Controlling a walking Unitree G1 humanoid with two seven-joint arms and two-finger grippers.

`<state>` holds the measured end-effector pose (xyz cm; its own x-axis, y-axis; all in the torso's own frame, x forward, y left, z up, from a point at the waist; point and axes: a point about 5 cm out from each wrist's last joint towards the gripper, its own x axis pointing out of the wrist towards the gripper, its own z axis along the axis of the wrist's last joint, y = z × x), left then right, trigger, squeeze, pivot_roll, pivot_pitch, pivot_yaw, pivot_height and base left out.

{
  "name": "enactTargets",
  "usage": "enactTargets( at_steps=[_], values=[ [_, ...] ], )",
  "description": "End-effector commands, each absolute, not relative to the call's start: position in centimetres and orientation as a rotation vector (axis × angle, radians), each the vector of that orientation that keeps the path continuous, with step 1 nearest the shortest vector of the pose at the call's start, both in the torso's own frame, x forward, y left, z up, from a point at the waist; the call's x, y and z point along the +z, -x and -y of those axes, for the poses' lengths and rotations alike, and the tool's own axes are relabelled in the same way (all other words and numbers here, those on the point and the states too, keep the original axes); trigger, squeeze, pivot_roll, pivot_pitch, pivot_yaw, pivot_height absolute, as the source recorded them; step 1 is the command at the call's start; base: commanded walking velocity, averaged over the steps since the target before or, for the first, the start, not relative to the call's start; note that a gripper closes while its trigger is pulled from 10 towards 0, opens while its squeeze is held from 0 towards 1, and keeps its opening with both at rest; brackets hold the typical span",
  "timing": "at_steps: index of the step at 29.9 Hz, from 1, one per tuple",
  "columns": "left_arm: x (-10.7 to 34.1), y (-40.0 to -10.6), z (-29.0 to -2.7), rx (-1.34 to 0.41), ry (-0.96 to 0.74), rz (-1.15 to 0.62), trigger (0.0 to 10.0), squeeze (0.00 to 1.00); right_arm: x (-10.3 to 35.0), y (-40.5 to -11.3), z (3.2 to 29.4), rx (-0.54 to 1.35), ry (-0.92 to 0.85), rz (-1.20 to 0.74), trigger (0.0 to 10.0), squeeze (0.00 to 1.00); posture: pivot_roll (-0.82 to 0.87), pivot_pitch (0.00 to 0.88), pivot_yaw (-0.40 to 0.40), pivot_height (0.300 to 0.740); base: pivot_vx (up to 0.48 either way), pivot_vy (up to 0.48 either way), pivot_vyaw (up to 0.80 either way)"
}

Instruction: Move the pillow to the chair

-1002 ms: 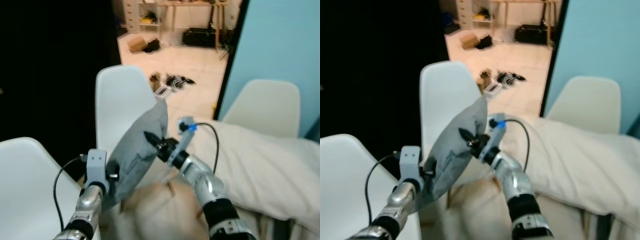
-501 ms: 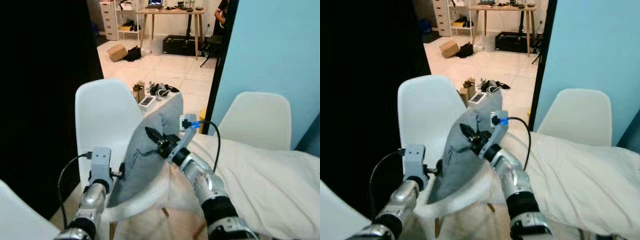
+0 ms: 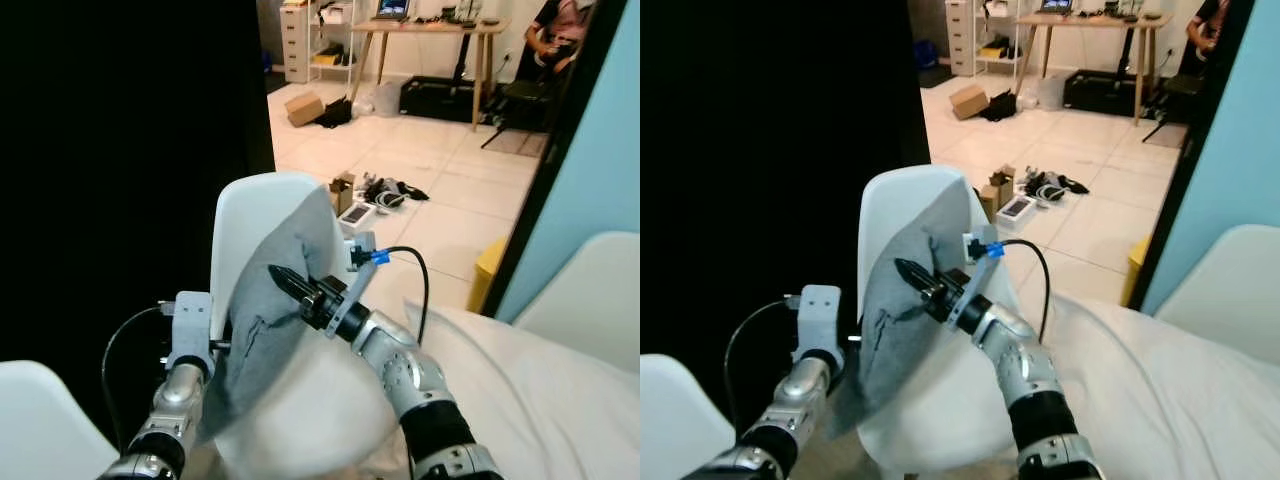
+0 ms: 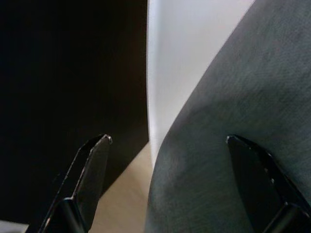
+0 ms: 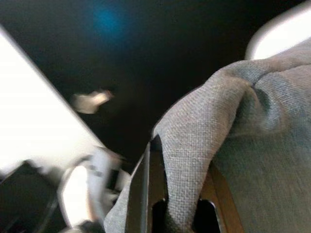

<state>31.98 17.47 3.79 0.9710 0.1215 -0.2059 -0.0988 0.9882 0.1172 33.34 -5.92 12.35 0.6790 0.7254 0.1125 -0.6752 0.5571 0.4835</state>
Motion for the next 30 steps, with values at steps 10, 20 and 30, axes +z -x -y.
enactTargets(
  at_steps=[10,20,30],
  values=[
    [3.1,-31.5,-16.1,0.038,-0.137,-0.235,10.0,0.0,11.2,-34.9,6.6,0.662,-0.353,-0.254,10.0,0.0,-0.09,0.007,0.047,0.715,0.0,0.0,0.0],
    [3.1,-31.4,-16.2,0.06,-0.159,-0.232,10.0,0.0,9.9,-34.0,4.9,0.753,-0.354,-0.342,10.0,0.0,-0.09,0.012,0.043,0.675,0.0,0.0,0.0],
    [3.1,-31.4,-16.6,0.089,-0.172,-0.235,10.0,0.0,8.6,-34.2,5.3,0.675,-0.234,-0.401,10.0,0.0,-0.09,0.014,0.035,0.64,0.0,0.0,0.0]
  ],
)
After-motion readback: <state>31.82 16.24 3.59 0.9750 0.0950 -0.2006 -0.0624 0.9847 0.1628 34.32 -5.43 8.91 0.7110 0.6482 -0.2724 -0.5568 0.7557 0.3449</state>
